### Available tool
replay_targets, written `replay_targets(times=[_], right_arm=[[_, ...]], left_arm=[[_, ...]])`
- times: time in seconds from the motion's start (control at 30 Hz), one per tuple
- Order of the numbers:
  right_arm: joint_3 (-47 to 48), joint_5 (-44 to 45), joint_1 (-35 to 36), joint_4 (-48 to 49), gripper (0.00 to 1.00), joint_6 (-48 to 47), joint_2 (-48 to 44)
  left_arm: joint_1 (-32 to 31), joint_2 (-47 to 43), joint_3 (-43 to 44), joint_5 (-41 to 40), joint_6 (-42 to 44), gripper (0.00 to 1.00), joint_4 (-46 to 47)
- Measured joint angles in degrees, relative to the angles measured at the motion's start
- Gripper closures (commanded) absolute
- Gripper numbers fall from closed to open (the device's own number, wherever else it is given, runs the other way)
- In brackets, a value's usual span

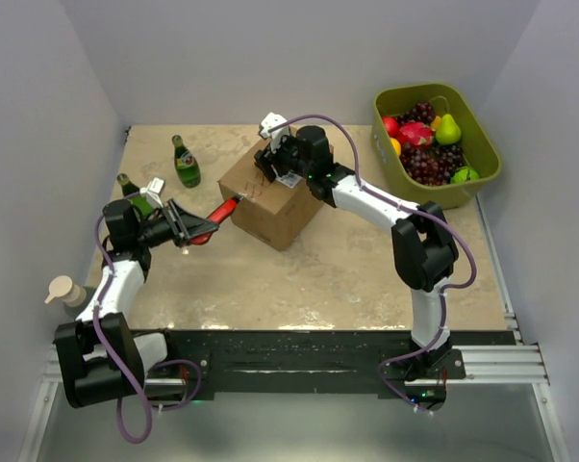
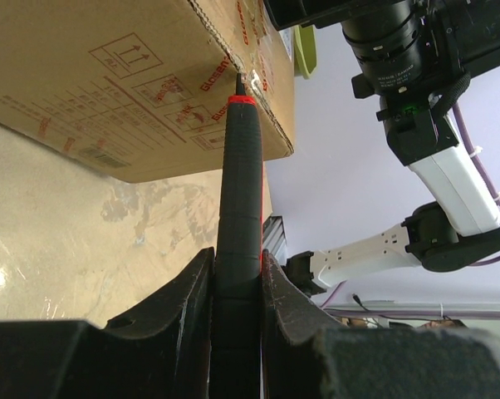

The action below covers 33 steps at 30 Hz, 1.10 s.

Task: Unpack the express box
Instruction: Cut the express box at the center of the board.

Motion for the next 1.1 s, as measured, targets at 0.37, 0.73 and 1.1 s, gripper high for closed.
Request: replay_targets(times=[0.37,0.73,1.1], right_arm=[[0.04,0.04,0.00,0.39,0.31,-0.04,0.31],[0.72,0.07,0.11,1.11,0.31,-0.04,1.09],[1.36,0.09,0.20,1.84,0.32,-0.02,1.92]], left_arm=[[-3.28,1.51,0.11,0.22,-1.07,1.00,1.42],[-5.97,3.04,1.11,0.59,-1.07,1.00,1.40],[-8.61,5.95,2.49,1.05,-1.62,1.00,2.12]])
